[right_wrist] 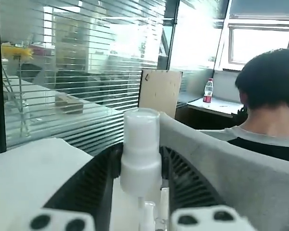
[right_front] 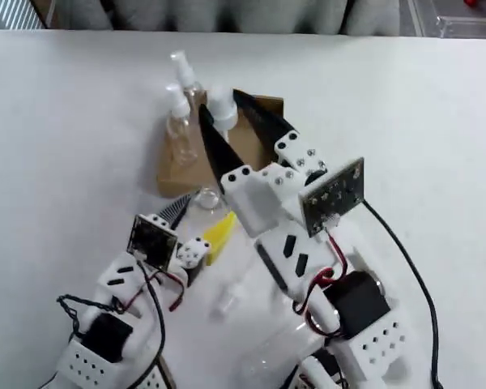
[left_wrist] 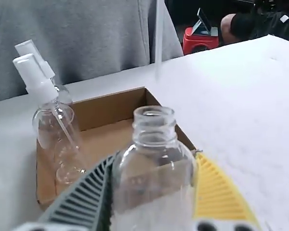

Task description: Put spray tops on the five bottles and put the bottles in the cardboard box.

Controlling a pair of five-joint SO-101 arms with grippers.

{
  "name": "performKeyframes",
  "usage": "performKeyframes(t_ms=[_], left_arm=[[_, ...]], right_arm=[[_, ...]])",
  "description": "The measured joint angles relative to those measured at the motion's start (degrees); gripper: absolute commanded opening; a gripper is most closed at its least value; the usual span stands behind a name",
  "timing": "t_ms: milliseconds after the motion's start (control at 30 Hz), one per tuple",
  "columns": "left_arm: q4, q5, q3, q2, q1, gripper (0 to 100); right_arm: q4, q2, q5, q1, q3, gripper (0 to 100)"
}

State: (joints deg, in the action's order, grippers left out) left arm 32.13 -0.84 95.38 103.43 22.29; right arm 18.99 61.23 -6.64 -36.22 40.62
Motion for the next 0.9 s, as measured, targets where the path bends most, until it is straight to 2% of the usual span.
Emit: performKeyframes(t_ms=[200,600,900], left_arm=[[0.0,0.0,0.0,0.0,0.0,2],[0.0,0.0,0.0,0.0,0.0,2],[0.0,0.0,0.0,0.0,0.0,2]], right_arm=[[0.6,0.0,0.0,-0.2,0.0,1.5],[1.9,1.1,7.0,0.2,2.4,1.5],[2.1,4.0,7.5,0.2,3.1,1.5]])
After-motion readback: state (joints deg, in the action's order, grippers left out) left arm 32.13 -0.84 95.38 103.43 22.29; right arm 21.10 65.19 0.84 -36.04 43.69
